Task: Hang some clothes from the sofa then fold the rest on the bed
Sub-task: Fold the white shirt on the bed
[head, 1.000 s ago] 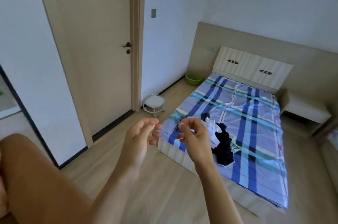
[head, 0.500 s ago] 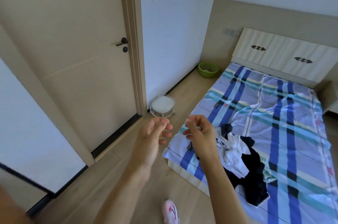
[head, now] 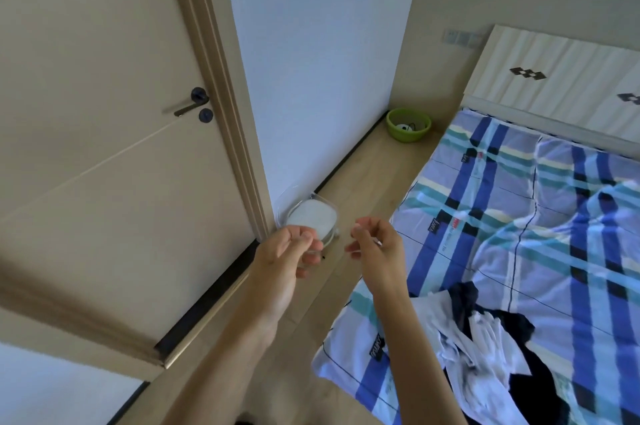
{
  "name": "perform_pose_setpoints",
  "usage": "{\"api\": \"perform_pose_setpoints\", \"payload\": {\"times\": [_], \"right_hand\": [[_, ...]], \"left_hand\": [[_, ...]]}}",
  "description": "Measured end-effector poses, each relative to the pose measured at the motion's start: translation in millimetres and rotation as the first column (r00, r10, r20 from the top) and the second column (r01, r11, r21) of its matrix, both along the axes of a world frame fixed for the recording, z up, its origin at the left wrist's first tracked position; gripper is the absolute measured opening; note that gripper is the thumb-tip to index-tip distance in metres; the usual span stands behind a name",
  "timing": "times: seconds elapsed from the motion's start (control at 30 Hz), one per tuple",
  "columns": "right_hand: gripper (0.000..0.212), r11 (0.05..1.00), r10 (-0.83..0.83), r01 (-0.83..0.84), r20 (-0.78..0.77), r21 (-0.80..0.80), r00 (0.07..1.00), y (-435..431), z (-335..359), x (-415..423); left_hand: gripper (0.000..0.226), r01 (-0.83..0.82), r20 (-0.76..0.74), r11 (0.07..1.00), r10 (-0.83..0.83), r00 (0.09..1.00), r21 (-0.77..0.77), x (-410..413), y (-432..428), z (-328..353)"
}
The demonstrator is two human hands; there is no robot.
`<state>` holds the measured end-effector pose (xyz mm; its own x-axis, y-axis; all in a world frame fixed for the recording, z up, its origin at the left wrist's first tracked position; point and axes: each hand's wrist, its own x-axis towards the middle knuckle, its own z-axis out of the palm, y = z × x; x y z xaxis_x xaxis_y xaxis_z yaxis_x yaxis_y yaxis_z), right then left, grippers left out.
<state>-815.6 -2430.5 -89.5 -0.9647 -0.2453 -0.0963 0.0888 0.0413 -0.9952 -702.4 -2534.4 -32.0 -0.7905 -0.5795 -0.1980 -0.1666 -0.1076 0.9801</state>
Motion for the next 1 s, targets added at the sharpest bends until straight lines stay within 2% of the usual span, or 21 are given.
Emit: {"api": "perform_pose_setpoints", "payload": {"times": [0.17,0.3,0.4,0.57,0.87,1.0], "right_hand": [[0.003,0.996,-0.084,0.083,0.032,0.025,0.996,-47.2,-16.9,-72.9],[0.004,0.973,-0.229,0.226,0.062,0.058,0.971,-84.6,-35.9,-140.6],[0.004,0.927,-0.37,0.363,0.077,0.092,0.926,-103.3,-37.7,-187.4],[0.004,0.809,-0.581,0.568,0.068,0.151,0.811,-117.3,-27.5,-251.4],[0.005,0.615,-0.785,0.769,0.05,0.174,0.617,-100.2,-31.1,-334.0],[0.005,0.563,-0.823,0.807,0.032,0.181,0.567,-76.8,-40.2,-375.7]], "left_hand": [[0.036,0.084,0.052,0.996,-0.085,0.995,0.015,-87.9,-56.1,-13.1],[0.036,0.259,0.093,0.965,-0.262,0.961,0.037,-176.8,-106.8,-27.2],[0.022,0.415,0.099,0.908,-0.418,0.903,0.053,-244.3,-136.6,-27.8],[0.02,0.618,0.069,0.783,-0.622,0.78,0.068,-346.2,-164.4,-18.0],[0.023,0.8,0.086,0.595,-0.804,0.589,0.085,-481.5,-142.8,-32.9],[0.024,0.844,0.093,0.531,-0.847,0.524,0.077,-534.8,-124.3,-40.3]]}}
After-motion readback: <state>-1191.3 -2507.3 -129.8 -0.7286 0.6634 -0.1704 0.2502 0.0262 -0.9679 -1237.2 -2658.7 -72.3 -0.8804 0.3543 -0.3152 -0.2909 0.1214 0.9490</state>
